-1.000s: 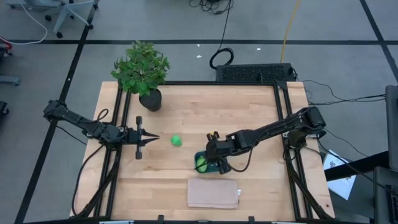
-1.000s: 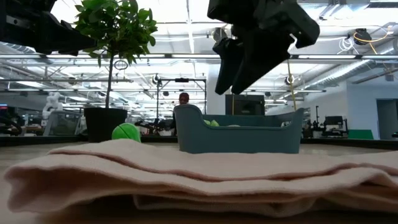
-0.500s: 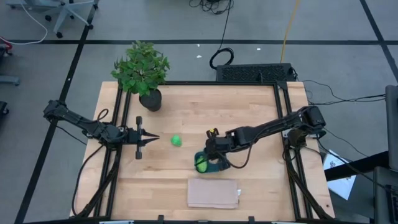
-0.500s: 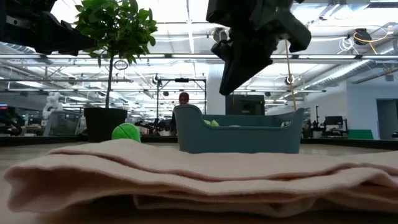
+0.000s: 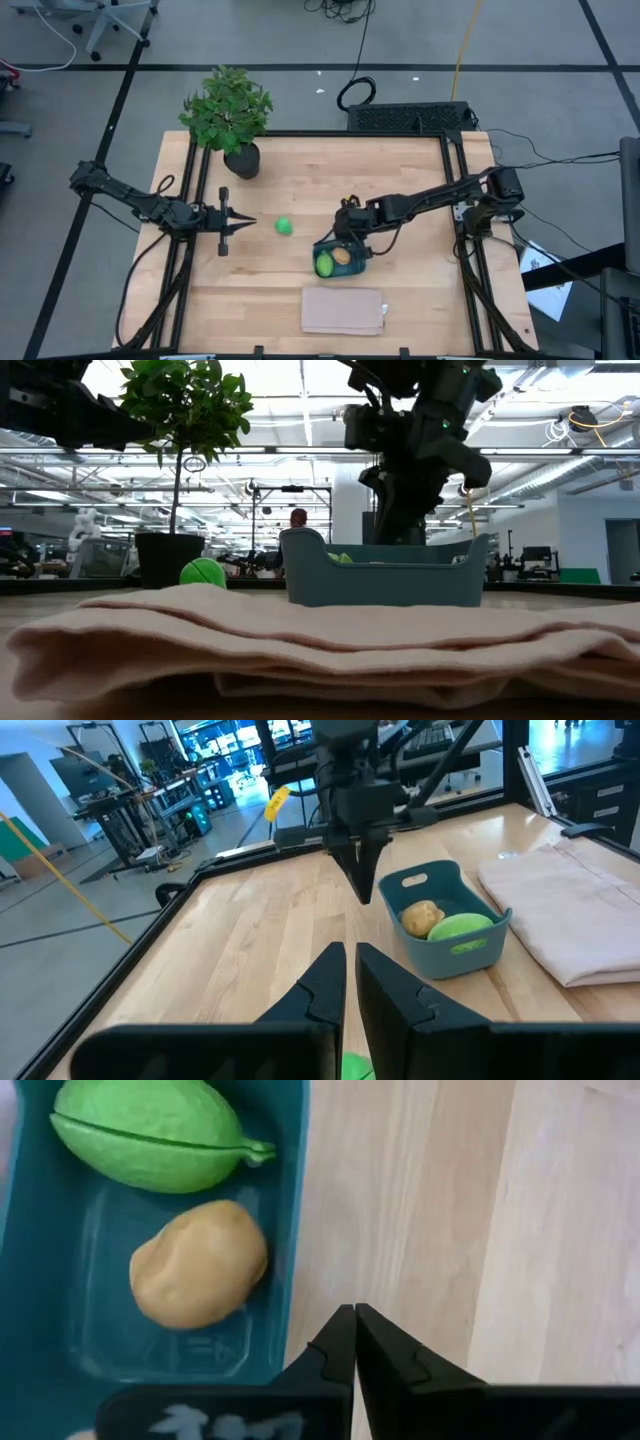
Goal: Pick and placing Produce into tupperware
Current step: Adjust the blue bin
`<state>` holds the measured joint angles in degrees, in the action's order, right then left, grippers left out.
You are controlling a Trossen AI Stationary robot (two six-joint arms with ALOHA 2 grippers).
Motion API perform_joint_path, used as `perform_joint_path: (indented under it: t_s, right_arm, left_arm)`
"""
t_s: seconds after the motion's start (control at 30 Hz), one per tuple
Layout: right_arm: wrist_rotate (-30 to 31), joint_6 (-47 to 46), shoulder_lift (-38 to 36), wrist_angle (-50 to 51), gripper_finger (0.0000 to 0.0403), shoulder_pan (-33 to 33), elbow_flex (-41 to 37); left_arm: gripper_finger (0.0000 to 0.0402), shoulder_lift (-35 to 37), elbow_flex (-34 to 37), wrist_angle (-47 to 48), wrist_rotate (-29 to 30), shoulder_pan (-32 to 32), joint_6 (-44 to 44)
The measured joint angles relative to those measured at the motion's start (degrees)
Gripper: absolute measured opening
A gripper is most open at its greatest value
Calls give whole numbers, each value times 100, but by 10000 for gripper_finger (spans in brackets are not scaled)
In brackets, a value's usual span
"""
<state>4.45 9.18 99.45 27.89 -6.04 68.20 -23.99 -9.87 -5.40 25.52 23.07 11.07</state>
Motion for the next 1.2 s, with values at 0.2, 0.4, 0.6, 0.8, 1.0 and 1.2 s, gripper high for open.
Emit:
perform_joint_path:
  t_s: [0.2, 0.4, 0.6, 0.8, 1.0, 1.2]
  right_arm:
    - [-112, -156, -171, 265, 0, 8, -63]
    - [-308, -346, -158, 403, 0, -5, -67]
    - [-485, -431, -158, 521, 0, -18, -98]
    - [-589, -552, -158, 551, 0, -57, -98]
    - [-623, -608, -156, 575, 0, -90, -98]
    - [-623, -659, -156, 612, 0, -118, -98]
  left_arm:
    - [33, 0, 0, 61, 2, -2, -29]
    - [33, 0, 0, 82, 2, -6, -74]
    - [33, 0, 0, 82, 2, -6, -82]
    - [33, -1, 0, 83, 2, -6, -72]
    - [33, 0, 0, 82, 4, -6, -76]
    - [33, 0, 0, 82, 4, -6, -83]
